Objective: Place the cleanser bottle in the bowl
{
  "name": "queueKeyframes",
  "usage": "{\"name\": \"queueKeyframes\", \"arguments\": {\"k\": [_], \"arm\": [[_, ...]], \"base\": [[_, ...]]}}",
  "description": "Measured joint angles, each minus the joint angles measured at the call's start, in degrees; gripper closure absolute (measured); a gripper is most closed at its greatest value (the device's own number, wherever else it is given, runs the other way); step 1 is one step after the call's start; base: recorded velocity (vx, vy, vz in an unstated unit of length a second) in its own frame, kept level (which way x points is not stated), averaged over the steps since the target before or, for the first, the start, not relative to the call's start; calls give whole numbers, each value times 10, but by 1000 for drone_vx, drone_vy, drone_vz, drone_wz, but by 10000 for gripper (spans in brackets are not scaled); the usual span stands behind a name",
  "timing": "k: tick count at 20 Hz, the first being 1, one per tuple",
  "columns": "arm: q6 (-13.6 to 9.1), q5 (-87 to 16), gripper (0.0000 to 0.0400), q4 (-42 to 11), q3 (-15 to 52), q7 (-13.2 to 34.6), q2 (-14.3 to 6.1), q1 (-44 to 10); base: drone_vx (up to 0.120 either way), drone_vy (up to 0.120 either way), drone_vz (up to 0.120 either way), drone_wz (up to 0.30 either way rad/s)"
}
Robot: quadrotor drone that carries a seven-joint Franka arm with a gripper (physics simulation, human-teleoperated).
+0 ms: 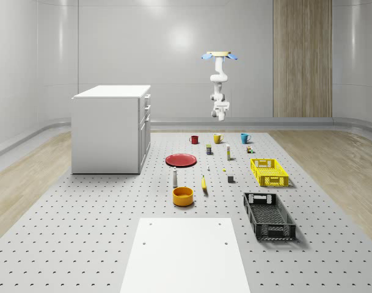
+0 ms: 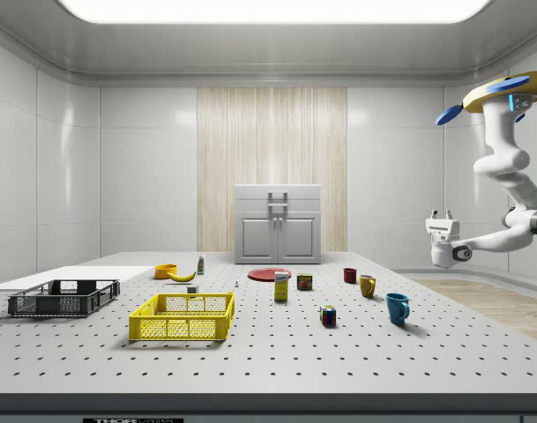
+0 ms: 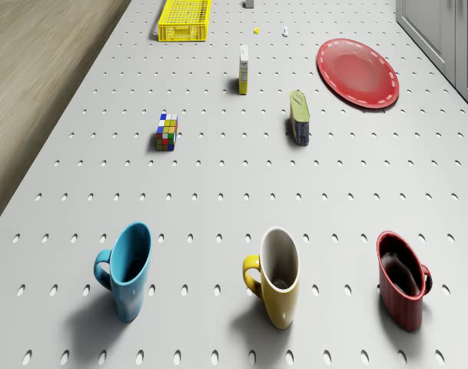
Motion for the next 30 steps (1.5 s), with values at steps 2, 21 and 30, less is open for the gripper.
{"name": "queueKeyframes", "arguments": {"k": [2,21,30], "arm": [[0,0,0,1,0,0,0,0],[7,-2,0,-2,2,0,-4,-2],[10,-9,0,-4,8,1,-7,-3]], "base": [[0,0,0,0],[76,-78,0,0],[120,-120,0,0]]}}
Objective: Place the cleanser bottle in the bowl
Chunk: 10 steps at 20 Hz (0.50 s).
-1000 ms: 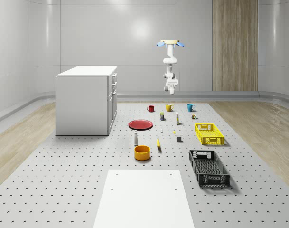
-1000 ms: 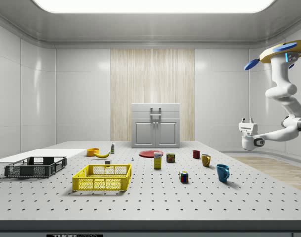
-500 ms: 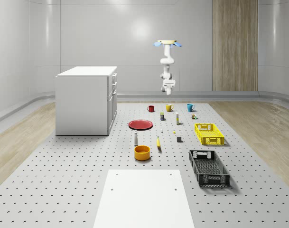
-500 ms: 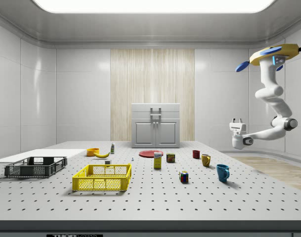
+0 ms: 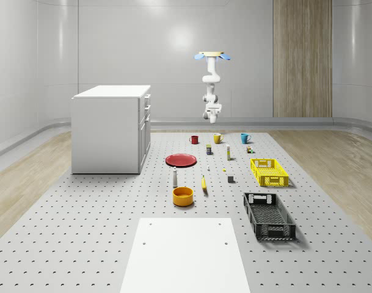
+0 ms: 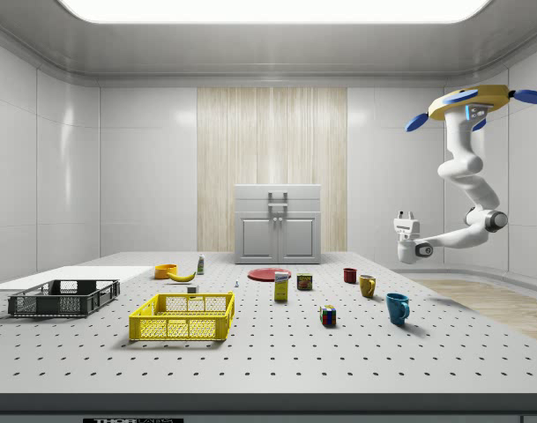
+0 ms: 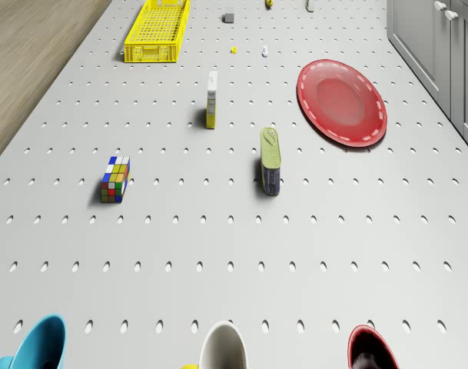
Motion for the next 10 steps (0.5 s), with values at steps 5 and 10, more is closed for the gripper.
{"name": "queueKeyframes", "arguments": {"k": [5,10], "arm": [[2,-13,0,-2,9,2,-2,-3],[5,-42,0,-5,30,6,-4,-9]], "base": [[120,-120,0,0],[120,-120,0,0]]}}
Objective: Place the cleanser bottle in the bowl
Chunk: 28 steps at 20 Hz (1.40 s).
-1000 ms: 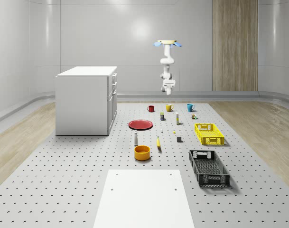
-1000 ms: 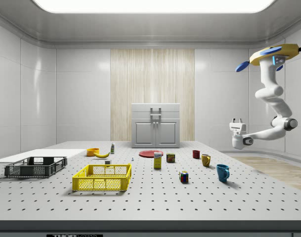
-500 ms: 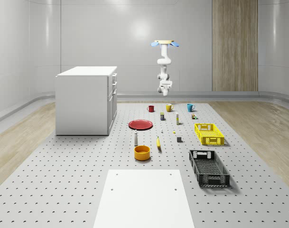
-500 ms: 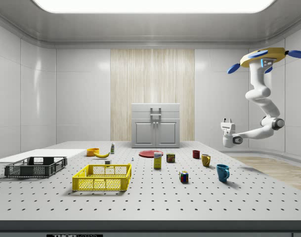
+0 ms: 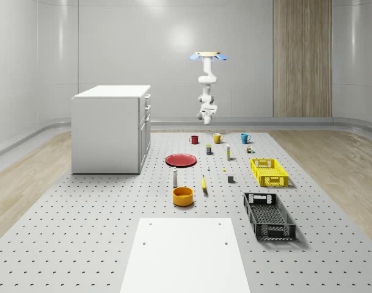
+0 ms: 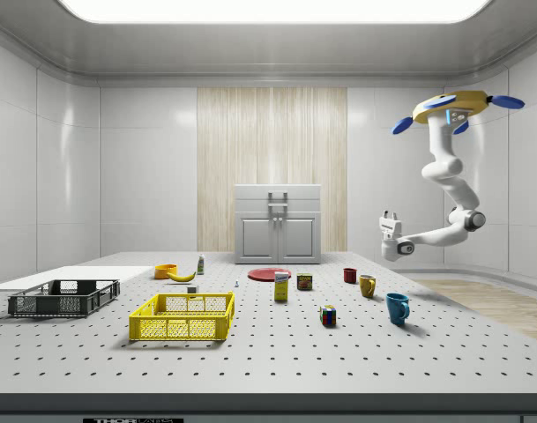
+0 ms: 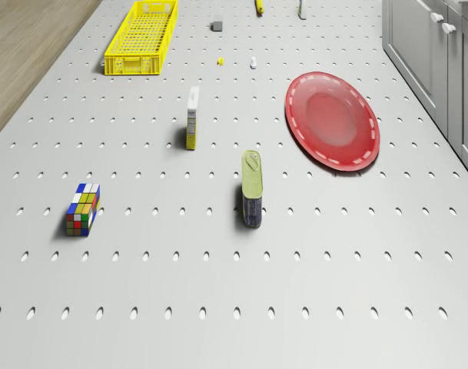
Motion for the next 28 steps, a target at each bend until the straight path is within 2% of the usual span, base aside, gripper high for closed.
{"name": "queueKeyframes", "arguments": {"k": [5,10,13,17,19,22,25,28], "arm": [[3,-68,0,-9,48,9,-3,-15],[11,-217,0,-48,151,32,-13,-49],[18,-366,0,-111,248,61,-28,-85],[21,-620,0,-251,394,132,-58,-160],[9,-746,0,-323,459,182,-75,-212],[-26,-898,0,-403,535,258,-98,-304],[-67,-994,0,-445,588,321,-120,-392],[-98,-1046,0,-465,623,366,-140,-460]], "base": [[120,-120,0,0],[120,-120,0,0],[120,-120,0,0],[120,-120,0,0],[120,-120,0,0],[120,-120,0,0],[120,-120,0,0],[120,-120,0,0]]}}
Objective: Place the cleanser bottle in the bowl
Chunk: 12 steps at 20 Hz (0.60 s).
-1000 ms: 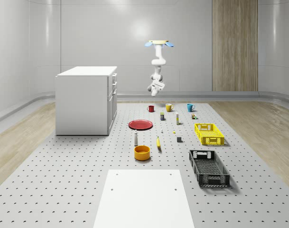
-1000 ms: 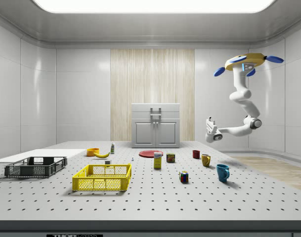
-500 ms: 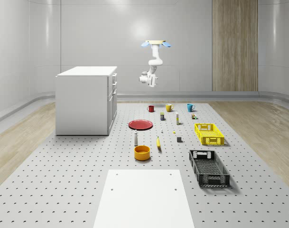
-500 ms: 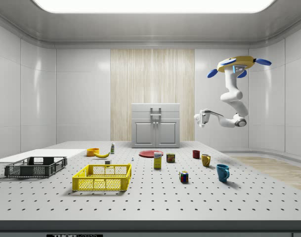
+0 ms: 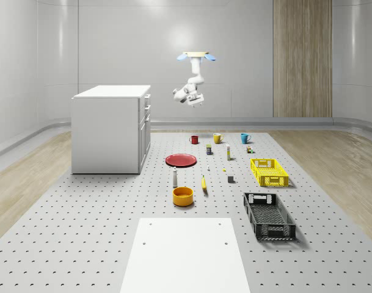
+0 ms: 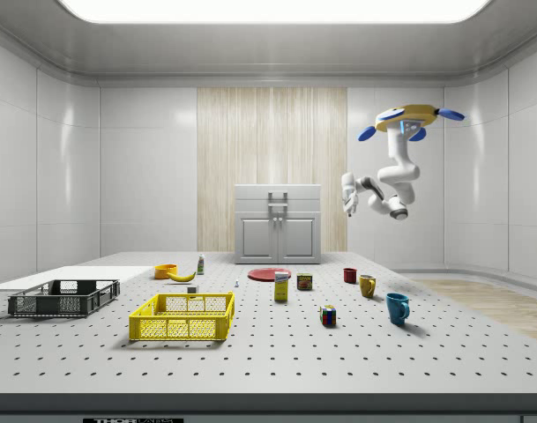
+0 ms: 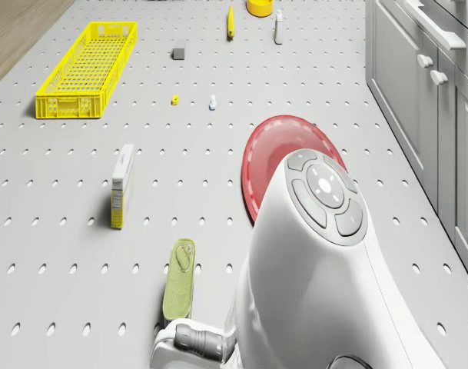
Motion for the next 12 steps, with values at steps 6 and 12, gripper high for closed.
{"name": "queueKeyframes", "arguments": {"k": [6,12], "arm": [[-28,-37,0,-12,37,50,-31,-75],[-28,-40,0,-13,53,72,-54,-107]], "base": [[120,-7,0,0],[120,0,0,0]]}}
